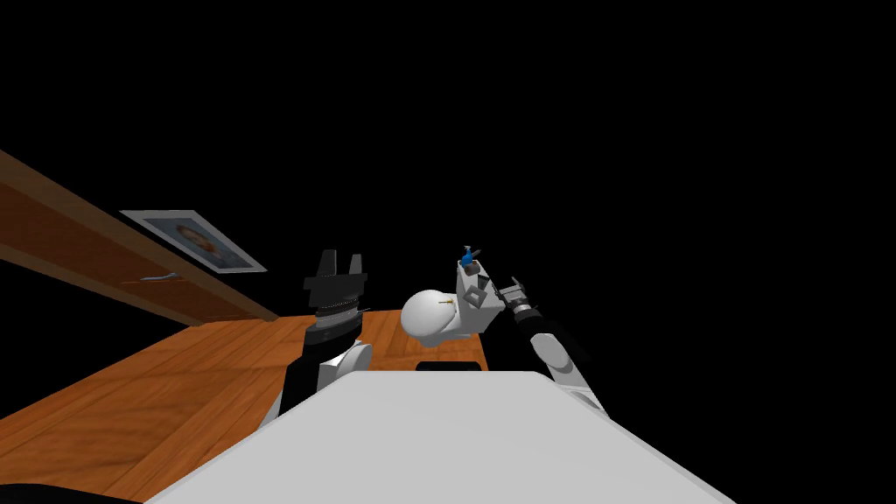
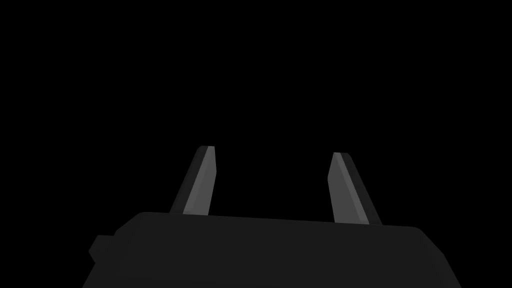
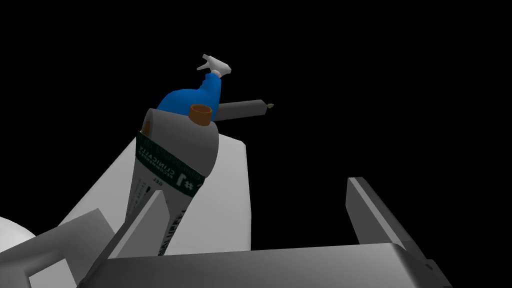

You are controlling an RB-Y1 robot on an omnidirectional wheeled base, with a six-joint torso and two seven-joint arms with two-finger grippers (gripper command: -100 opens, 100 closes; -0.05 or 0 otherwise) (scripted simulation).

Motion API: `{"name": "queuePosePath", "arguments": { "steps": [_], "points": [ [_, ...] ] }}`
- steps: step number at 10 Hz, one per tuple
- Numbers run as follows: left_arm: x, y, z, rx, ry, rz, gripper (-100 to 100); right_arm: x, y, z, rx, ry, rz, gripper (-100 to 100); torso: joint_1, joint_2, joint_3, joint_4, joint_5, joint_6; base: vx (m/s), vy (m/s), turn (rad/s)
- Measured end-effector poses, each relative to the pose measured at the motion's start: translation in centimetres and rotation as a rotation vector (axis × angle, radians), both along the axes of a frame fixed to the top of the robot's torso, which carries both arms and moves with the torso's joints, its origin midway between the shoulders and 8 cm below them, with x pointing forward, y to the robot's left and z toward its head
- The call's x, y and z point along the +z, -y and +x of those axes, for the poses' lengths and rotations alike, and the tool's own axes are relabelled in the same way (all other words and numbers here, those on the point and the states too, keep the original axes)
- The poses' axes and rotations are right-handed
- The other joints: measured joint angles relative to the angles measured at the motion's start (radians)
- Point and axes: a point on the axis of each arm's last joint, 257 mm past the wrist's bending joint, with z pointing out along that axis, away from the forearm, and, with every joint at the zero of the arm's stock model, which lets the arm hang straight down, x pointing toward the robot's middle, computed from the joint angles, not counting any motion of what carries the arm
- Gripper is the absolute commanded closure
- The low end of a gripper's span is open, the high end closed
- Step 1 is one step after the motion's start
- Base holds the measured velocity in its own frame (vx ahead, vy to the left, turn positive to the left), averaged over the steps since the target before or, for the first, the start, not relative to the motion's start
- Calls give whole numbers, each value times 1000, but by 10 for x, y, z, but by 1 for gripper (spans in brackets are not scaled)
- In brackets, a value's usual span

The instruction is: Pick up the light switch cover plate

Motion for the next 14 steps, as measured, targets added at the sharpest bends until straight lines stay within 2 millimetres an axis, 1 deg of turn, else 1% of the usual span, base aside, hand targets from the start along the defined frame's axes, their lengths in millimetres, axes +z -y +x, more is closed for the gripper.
{"name": "queuePosePath", "arguments": {
  "steps": [1,2,6,7,9,10,11,12,13,14],
  "points": [
    [0,0,0,0,0,0,0,-6,-1,0,13,-14,30,-100,0,0,0,0,0,0,4,-12,-8],
    [0,0,0,0,0,0,0,-6,-1,0,16,-16,50,-100,1,0,0,0,0,0,6,-17,66],
    [0,0,0,0,0,0,0,-34,-11,4,62,-83,185,-100,0,0,0,0,0,0,7,-17,36],
    [0,0,0,0,0,0,0,-35,-12,4,66,-84,210,-100,1,0,0,0,0,1,5,-9,54],
    [0,0,0,0,0,0,0,-46,-18,4,86,-115,270,-100,1,0,0,0,0,0,4,-7,13],
    [0,0,0,0,0,0,0,-47,-18,4,91,-116,290,-100,1,0,0,0,0,1,4,-8,44],
    [0,0,0,0,0,0,0,-55,-21,6,98,-133,320,-100,1,0,0,0,0,0,6,-11,24],
    [0,0,0,0,0,0,0,-60,-23,5,107,-145,346,-100,1,0,0,0,0,1,3,-6,-8],
    [0,0,0,0,0,0,0,-60,-23,5,111,-146,370,-100,1,0,0,0,0,1,4,-6,21],
    [0,0,0,0,0,0,0,-67,-24,5,119,-161,405,-100,1,0,0,0,0,0,4,-7,23]
  ]
}}
